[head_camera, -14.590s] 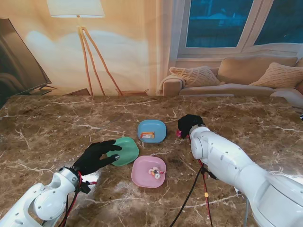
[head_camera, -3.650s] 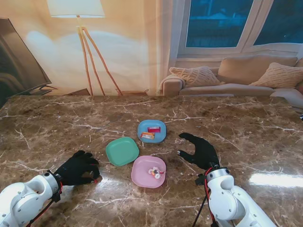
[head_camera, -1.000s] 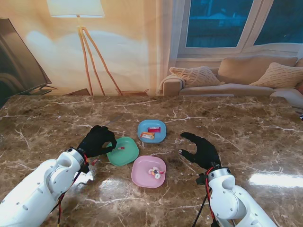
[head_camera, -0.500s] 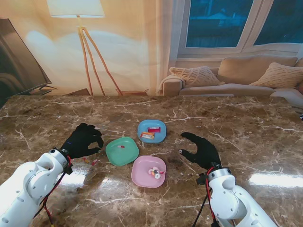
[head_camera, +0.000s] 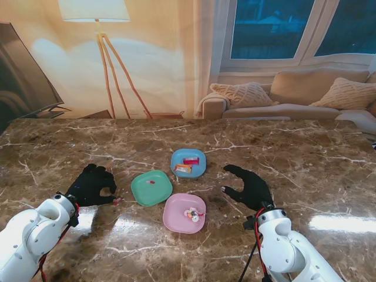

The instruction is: Portion candies into small dishes

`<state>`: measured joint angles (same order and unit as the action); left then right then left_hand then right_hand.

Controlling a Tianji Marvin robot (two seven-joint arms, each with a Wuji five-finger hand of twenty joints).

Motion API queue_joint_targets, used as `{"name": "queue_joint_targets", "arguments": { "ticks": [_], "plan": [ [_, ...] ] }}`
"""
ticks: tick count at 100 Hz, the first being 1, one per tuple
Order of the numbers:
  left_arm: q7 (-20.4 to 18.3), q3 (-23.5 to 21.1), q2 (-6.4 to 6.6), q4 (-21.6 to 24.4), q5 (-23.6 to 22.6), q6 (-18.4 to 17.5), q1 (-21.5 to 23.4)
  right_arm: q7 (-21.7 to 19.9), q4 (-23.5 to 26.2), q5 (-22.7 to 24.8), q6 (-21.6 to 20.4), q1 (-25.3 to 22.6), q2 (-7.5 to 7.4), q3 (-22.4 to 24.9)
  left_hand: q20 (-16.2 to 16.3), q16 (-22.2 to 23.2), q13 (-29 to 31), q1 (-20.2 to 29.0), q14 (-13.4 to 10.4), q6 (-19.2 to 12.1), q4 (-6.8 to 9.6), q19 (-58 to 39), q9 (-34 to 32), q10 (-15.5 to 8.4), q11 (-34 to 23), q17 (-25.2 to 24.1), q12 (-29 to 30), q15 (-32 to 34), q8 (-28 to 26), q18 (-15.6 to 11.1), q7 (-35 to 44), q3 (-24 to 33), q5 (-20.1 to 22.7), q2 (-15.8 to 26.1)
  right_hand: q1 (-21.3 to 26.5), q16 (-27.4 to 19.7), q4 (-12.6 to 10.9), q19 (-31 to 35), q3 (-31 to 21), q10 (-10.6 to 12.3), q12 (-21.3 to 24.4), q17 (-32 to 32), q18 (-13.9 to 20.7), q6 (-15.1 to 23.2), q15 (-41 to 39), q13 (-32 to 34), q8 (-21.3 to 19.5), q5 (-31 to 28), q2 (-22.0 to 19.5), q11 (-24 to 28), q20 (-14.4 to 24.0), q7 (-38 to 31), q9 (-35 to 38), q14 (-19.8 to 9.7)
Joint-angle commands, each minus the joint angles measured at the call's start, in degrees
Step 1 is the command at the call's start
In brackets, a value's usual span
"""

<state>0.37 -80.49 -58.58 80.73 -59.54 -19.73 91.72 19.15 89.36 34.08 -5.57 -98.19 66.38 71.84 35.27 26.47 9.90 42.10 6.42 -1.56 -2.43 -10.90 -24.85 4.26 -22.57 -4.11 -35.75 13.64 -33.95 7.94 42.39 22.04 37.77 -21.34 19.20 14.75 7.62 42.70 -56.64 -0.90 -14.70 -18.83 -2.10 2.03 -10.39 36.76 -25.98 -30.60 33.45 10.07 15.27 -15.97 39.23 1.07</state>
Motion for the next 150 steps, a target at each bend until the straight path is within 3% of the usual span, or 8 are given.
{"name": "queue_joint_targets", "arguments": {
  "ticks": [1, 52, 66, 92, 116, 135, 145, 150],
  "plan": [
    [-0.06, 0.43, -0.1, -0.83, -0.25, 0.69, -0.28, -0.72, -0.34, -0.18, 0.2, -0.44, 0.13, -0.06, 0.68, -0.15, -0.82, -1.66, 0.63, 0.86, 1.51, 1.97, 1.17, 1.15, 0.65, -0.98, 0.2, -1.73, -1.45, 0.53, -0.69, 1.36, -0.47, -1.92, -1.8, 0.51, -2.18, 1.0, -1.19, 0.7, -0.57, -0.2, 0.36, 1.61, 0.0, 0.76, -0.17, -1.38, -0.8, -0.4, 1.37, -0.5, -0.04, -0.88],
    [0.79, 5.12, 0.09, -5.68, 0.6, 0.87, -3.55, -0.85, -0.37, -0.42, 0.31, -0.44, 0.14, 0.05, 1.17, 0.2, -0.08, -0.55, 0.65, -1.06, 0.51, 1.83, 0.4, 0.7, 0.48, -1.0, -0.11, -2.29, -2.48, 0.75, 0.77, 4.28, 0.27, -7.0, -1.82, 0.54, -2.2, 1.02, -1.12, 0.65, -0.6, -0.21, 0.29, 1.65, -0.01, 0.75, -0.17, -1.42, -0.8, -0.41, 1.43, -0.49, -0.03, -0.82],
    [0.58, 6.03, 0.29, -6.66, 0.44, 0.02, -4.27, -0.85, -0.36, -0.53, 0.47, -0.42, 0.16, 0.08, 1.21, 0.27, 0.09, 5.31, 0.42, -3.75, 0.65, 1.98, 0.08, 0.05, 0.52, -0.96, 0.19, -2.13, -1.39, 0.63, 3.06, 7.87, 0.35, -10.34, -1.71, 0.55, -2.21, 1.02, -1.18, 0.69, -0.61, -0.21, 0.31, 1.68, 0.0, 0.74, -0.16, -1.37, -0.75, -0.41, 1.44, -0.46, 0.01, -0.81],
    [-0.54, 5.11, 0.57, -7.13, 0.66, -2.78, -4.0, -1.13, -0.44, -0.76, 0.52, -0.25, 0.15, -0.01, 0.86, 0.11, 0.38, 10.13, -0.13, -7.67, 0.01, 2.36, -0.67, -1.01, 0.83, -0.81, 1.18, -1.74, 1.13, 0.15, 5.01, 11.43, 2.61, -10.47, -1.79, 0.64, -2.2, 1.04, -1.15, 0.68, -0.63, -0.21, 0.3, 1.67, -0.13, 0.87, -0.15, -1.35, -0.78, -0.39, 1.47, -0.44, 0.06, -0.7],
    [-0.04, 3.9, 0.69, -7.27, 0.06, -4.35, -3.48, -1.18, -0.47, -0.75, 0.55, -0.28, 0.14, -0.02, 0.57, -0.27, 0.35, 7.92, -0.26, -6.48, 0.09, 2.41, -0.31, -0.99, 1.79, -0.77, 2.91, -1.47, 6.53, 0.17, -2.74, 10.71, 0.12, -9.59, -1.78, 0.7, -2.2, 1.09, -1.14, 0.71, -0.66, -0.28, 0.25, 1.69, -0.17, 0.94, -0.15, -1.38, -0.75, -0.36, 1.51, -0.45, 0.18, -0.77],
    [0.14, 3.18, 0.76, -7.37, -0.56, -4.08, -3.27, -1.32, -0.49, -0.82, 0.54, -0.27, 0.12, -0.06, 0.55, -0.36, 0.35, 6.7, -0.3, -6.9, -0.67, 2.31, -0.18, -1.09, 1.69, -0.78, 3.5, -1.34, 4.68, 0.17, -5.05, 13.21, -0.46, -9.49, -1.8, 0.73, -2.19, 1.11, -1.12, 0.57, -0.67, -0.29, 0.26, 1.73, -0.17, 0.97, -0.15, -1.39, -0.74, -0.37, 1.53, -0.45, 0.21, -0.84],
    [0.67, 3.57, 0.71, -7.89, -0.5, -3.59, -3.54, -1.44, -0.48, -0.86, 0.48, -0.28, 0.1, -0.09, 0.72, -0.28, 0.45, 7.74, -0.25, -7.78, -1.11, 2.16, -0.43, -0.9, 1.4, -0.81, 3.47, -1.14, 2.82, 0.19, -2.83, 10.93, -0.17, -9.53, -1.79, 0.75, -2.19, 1.14, -1.12, 0.7, -0.68, -0.3, 0.25, 1.7, -0.18, 1.01, -0.14, -1.33, -0.76, -0.38, 1.55, -0.42, 0.22, -0.79],
    [1.09, 3.93, 0.66, -8.11, -0.42, -3.33, -3.69, -1.46, -0.49, -0.88, 0.46, -0.27, 0.1, -0.1, 0.9, -0.21, 0.5, 9.0, -0.28, -8.92, -0.51, 2.07, -0.53, -0.97, 1.24, -0.83, 3.45, -1.02, 2.12, 0.14, -0.31, 8.44, -0.01, -9.41, -1.75, 0.75, -2.2, 1.15, -1.13, 0.66, -0.67, -0.31, 0.24, 1.71, -0.19, 1.03, -0.13, -1.33, -0.75, -0.41, 1.56, -0.42, 0.17, -0.79]
  ]
}}
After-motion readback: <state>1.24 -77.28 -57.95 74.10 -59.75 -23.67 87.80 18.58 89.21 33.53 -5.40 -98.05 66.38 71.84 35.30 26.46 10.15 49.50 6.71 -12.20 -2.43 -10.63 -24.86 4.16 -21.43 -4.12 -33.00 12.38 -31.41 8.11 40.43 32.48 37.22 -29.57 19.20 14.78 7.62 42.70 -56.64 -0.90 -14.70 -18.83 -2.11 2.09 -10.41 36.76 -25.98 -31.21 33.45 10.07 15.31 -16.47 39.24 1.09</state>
